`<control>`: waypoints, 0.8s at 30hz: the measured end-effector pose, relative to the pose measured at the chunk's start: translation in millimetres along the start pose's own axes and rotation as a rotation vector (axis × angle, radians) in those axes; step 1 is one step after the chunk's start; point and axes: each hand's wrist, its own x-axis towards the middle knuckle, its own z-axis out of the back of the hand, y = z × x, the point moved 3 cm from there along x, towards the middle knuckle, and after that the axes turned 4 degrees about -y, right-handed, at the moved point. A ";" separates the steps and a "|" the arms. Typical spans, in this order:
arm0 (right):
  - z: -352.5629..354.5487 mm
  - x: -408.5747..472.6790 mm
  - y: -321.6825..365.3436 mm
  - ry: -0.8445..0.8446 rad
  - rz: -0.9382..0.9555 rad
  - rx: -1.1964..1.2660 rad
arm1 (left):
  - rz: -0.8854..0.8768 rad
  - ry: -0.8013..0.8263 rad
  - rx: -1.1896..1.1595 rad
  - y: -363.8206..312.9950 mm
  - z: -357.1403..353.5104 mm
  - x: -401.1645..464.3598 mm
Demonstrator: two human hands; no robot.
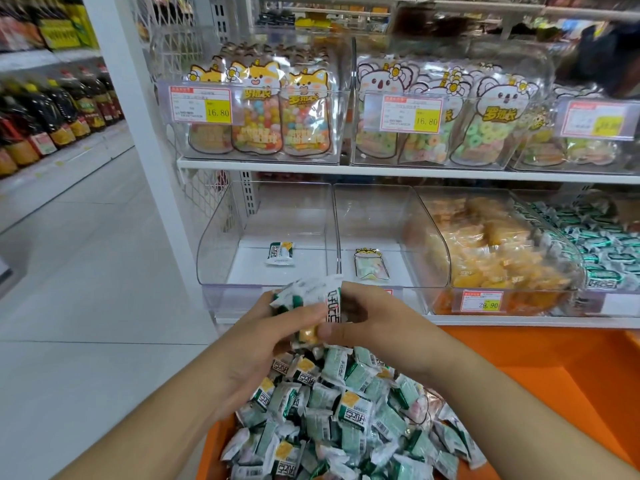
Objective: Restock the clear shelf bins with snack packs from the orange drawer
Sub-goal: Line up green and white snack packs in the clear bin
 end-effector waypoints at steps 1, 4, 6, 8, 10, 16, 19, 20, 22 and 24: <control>2.5 -0.6 1.6 0.007 0.015 0.006 | 0.002 -0.008 0.025 -1.0 4.1 0.8; 7.4 -0.8 7.9 0.016 0.035 -0.069 | -0.001 -0.066 0.221 -6.3 17.7 0.7; 10.2 -0.2 7.2 -0.015 0.029 -0.172 | -0.005 -0.011 0.314 -9.8 21.1 -1.6; 9.8 -2.4 8.8 -0.050 0.031 -0.235 | -0.001 0.028 0.319 -10.4 21.7 -1.9; 4.8 -3.5 5.7 -0.068 0.037 -0.240 | 0.023 0.018 0.176 -5.6 22.7 1.0; -12.3 3.0 -2.8 -0.048 0.037 -0.211 | 0.017 0.000 -0.172 -1.4 15.6 2.4; -12.5 0.9 1.8 -0.051 0.030 -0.156 | 0.002 0.001 -0.206 -0.7 11.5 2.1; -11.7 0.8 3.3 -0.068 0.047 -0.147 | 0.002 0.001 -0.185 -0.6 11.6 1.8; -7.0 1.7 4.8 -0.119 0.076 -0.131 | 0.002 0.012 -0.116 -2.3 13.1 0.5; -2.3 0.7 7.5 -0.179 0.050 -0.091 | 0.005 0.030 -0.059 -2.7 17.0 1.3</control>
